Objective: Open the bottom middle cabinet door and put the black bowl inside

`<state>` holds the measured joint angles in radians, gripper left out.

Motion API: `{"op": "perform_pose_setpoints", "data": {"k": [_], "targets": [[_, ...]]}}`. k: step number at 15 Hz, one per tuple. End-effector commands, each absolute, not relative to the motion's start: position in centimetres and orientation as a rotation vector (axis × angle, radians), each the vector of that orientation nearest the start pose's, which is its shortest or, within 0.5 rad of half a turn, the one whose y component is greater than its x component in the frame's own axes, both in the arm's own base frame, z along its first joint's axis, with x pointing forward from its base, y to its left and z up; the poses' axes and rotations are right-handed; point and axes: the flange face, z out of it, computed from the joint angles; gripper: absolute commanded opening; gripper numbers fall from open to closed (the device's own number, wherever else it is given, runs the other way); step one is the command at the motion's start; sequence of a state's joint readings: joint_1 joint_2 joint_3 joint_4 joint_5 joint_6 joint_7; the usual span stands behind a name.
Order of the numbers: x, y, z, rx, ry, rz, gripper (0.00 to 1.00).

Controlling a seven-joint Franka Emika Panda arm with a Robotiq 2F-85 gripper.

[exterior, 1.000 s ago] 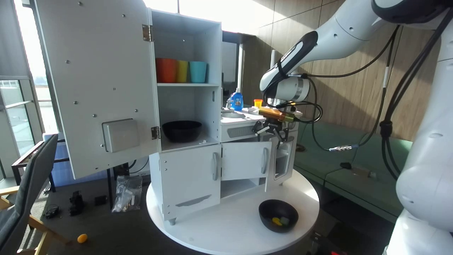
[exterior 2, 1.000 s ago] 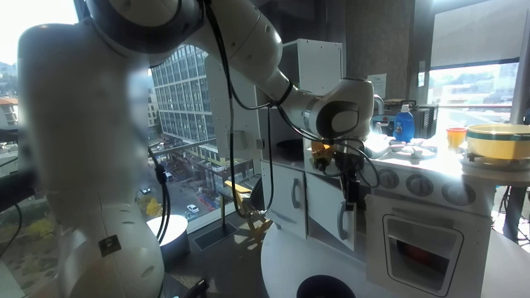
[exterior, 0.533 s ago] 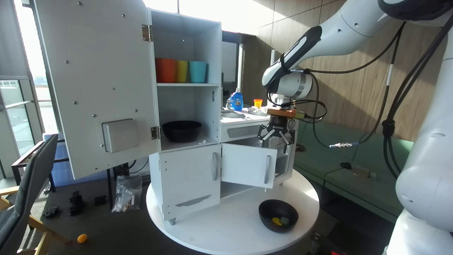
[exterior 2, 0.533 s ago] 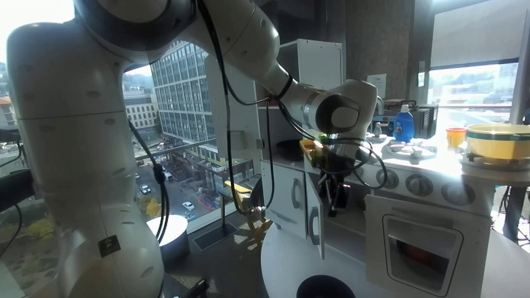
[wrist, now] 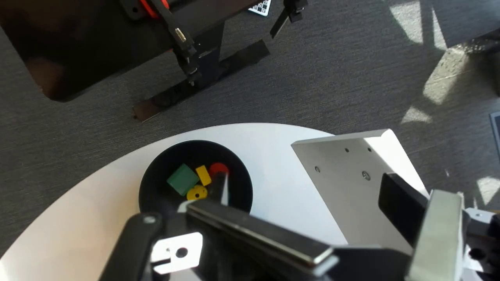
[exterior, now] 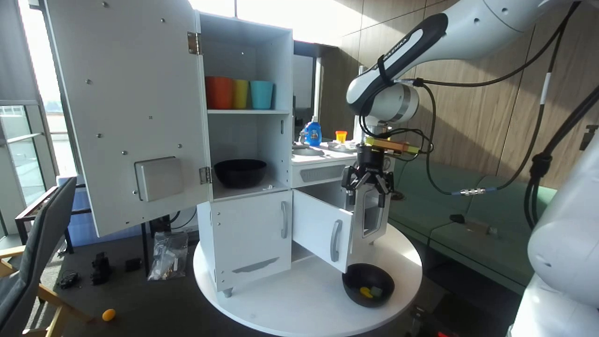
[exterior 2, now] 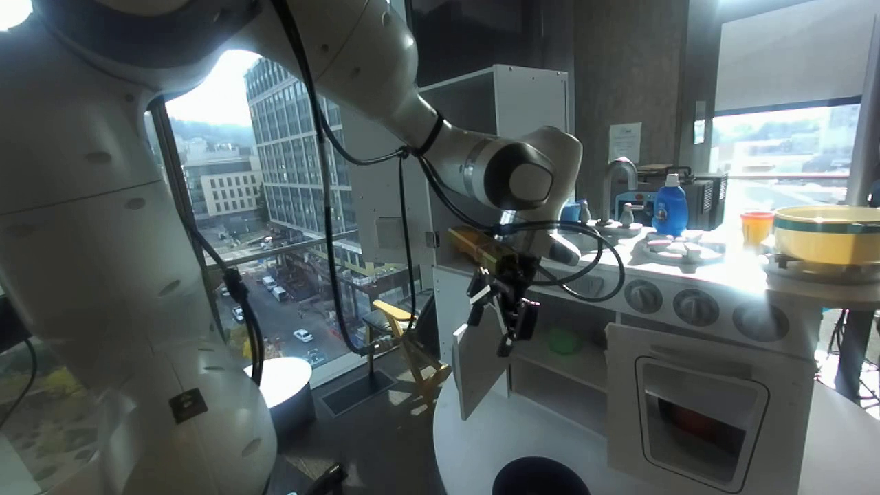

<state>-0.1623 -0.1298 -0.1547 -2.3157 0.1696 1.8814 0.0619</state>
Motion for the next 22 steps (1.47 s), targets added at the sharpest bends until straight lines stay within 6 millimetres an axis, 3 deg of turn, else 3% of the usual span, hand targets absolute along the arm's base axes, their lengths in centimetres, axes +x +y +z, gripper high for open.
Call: {"op": "perform_pose_setpoints", "data": {"k": [1, 5, 8, 14, 18, 22], "targets": [[42.3, -7.0, 37.6, -2.914, 0.453, 0.355, 1.0], [41.8, -1.7, 37.7, -2.926, 0.301, 0.307, 1.0], [41.7, -1.1, 38.1, -2.922, 0.289, 0.277, 1.0], [40.1, -5.7, 36.9, -2.882, 0.334, 0.326, 1.0], [40.1, -9.3, 34.3, -2.862, 0.513, 0.364, 1.0], [39.5, -10.3, 29.7, -2.904, 0.59, 0.46, 1.0]]}}
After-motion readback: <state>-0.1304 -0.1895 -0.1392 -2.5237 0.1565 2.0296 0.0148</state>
